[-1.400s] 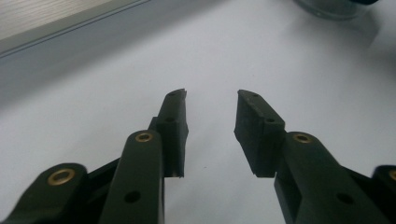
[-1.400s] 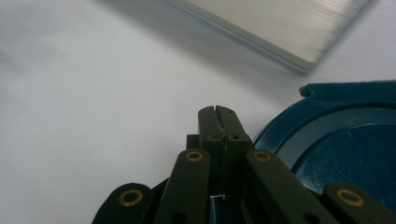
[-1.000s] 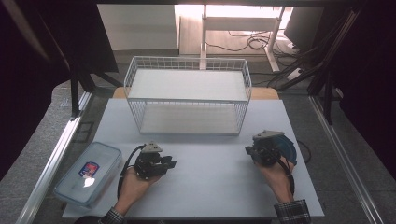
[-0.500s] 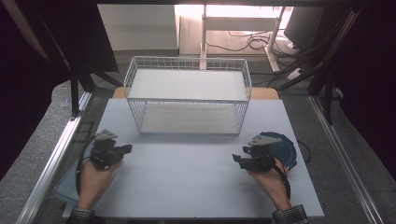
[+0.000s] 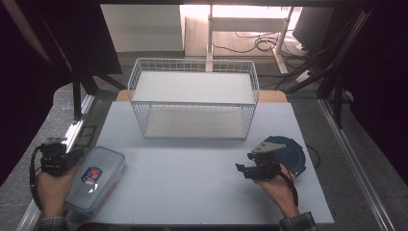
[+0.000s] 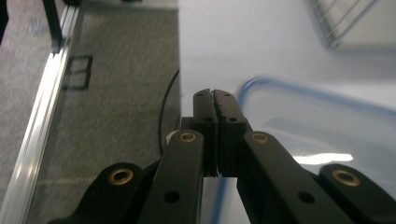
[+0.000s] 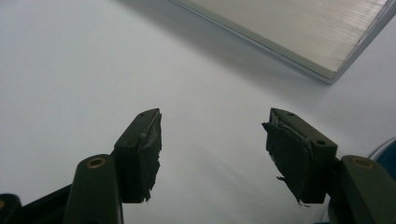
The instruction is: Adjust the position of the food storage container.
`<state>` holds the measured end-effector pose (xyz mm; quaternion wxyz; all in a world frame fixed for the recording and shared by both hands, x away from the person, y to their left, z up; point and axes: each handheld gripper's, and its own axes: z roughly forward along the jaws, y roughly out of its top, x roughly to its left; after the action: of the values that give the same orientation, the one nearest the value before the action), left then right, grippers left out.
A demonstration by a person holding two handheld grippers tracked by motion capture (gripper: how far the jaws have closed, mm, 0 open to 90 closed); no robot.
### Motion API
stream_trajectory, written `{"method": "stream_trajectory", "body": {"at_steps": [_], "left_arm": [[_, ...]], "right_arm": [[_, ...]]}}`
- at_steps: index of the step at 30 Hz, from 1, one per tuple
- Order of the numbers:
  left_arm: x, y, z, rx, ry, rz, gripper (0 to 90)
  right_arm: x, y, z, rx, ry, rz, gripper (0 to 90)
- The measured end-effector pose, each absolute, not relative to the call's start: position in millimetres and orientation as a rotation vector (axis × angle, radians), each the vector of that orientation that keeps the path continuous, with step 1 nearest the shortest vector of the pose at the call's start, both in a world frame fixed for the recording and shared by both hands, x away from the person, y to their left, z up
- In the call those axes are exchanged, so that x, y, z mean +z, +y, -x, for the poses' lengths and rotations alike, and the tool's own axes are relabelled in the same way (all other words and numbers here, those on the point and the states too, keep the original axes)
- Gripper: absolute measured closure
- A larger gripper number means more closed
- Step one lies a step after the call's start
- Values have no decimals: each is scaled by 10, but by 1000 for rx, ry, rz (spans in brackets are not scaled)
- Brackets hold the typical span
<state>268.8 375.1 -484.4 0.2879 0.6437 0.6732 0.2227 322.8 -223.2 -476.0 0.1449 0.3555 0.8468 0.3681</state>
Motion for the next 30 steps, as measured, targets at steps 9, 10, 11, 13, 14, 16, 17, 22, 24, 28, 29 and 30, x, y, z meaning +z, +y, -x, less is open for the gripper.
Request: {"method": "stream_trajectory", "body": {"at_steps": [9,10,11,13,14,16,17,22,24,28,29,30], "left_arm": [[-4811,3540,-2803,487,1719,-1732,900],[-4817,3476,-2828,475,1690,-1748,900],[-4821,3372,-2860,506,1666,-1780,900],[-4788,3181,-2934,510,1633,-1852,900],[-4780,3134,-2950,525,1626,-1873,900],[-4772,3102,-2958,558,1617,-1885,900],[-4775,3131,-2954,566,1629,-1878,900],[-4817,3536,-2853,627,1777,-1741,899],[-4845,3617,-2840,623,1819,-1750,900],[-4906,3591,-2892,574,1838,-1791,900],[-4911,3550,-2915,535,1817,-1801,900],[-4912,3516,-2931,519,1806,-1823,900]], "right_arm": [[-4785,-2208,-3228,1046,2464,-1014,352],[-4790,-2201,-3226,1046,2466,-1015,352],[-4791,-2197,-3225,1045,2468,-1014,352],[-4792,-2184,-3217,1038,2475,-1010,352],[-4793,-2179,-3213,1042,2474,-1010,352],[-4793,-2178,-3206,1039,2477,-999,352],[-4792,-2181,-3204,1037,2479,-998,352],[-4789,-2213,-3206,1041,2471,-1012,353],[-4792,-2211,-3209,1042,2470,-1016,353],[-4812,-2178,-3207,1024,2487,-1012,353],[-4815,-2171,-3205,1022,2490,-1012,353],[-4820,-2165,-3204,1020,2493,-1005,353]]}}
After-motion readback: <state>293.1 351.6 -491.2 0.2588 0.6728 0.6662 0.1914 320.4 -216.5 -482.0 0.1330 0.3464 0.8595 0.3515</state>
